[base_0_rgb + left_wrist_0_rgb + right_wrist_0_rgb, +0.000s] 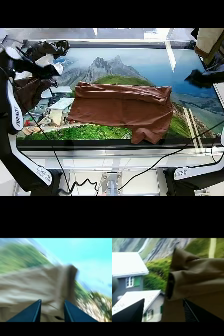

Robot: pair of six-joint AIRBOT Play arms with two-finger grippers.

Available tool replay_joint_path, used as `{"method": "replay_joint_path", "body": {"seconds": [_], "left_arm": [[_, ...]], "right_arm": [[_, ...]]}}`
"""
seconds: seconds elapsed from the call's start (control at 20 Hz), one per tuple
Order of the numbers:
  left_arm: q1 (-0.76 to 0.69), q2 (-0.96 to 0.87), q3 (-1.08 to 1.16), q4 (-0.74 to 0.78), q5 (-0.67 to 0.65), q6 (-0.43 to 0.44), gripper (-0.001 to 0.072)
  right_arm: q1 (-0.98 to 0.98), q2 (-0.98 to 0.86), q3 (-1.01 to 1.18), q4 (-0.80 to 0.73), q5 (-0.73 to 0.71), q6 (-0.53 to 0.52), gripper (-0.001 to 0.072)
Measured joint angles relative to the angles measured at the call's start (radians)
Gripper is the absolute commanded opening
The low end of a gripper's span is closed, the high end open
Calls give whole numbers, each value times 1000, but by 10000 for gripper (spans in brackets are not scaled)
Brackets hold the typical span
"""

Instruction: Fold the shirts.

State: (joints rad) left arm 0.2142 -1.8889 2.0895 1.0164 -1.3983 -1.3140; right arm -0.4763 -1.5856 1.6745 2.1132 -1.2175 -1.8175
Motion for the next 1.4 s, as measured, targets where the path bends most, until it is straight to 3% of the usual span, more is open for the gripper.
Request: {"method": "replay_joint_path", "body": {"seconds": [0.05, 0.25, 0.55, 0.95, 1.05, 1.2, 1.4], "left_arm": [[1, 35, 2, -63, 16, 22, 459], [2, 210, 5, -240, 74, 129, 466], [2, 375, -60, -238, -24, 170, 489], [2, 407, -409, -174, -96, 162, 497], [2, 409, -491, -158, -83, 169, 514], [2, 407, -580, -143, -52, 192, 581], [2, 391, -651, -132, -22, 214, 581]], "right_arm": [[0, 31, 24, 7, -11, -16, 313], [-2, 191, 73, 23, -73, -69, 313], [-2, 378, 3, -39, -234, -61, 313], [-2, 605, -555, -112, -286, -3, 317], [-2, 645, -687, -100, -269, 10, 385], [-2, 690, -843, -63, -246, 32, 385], [-2, 715, -1007, -56, -210, 72, 385]]}}
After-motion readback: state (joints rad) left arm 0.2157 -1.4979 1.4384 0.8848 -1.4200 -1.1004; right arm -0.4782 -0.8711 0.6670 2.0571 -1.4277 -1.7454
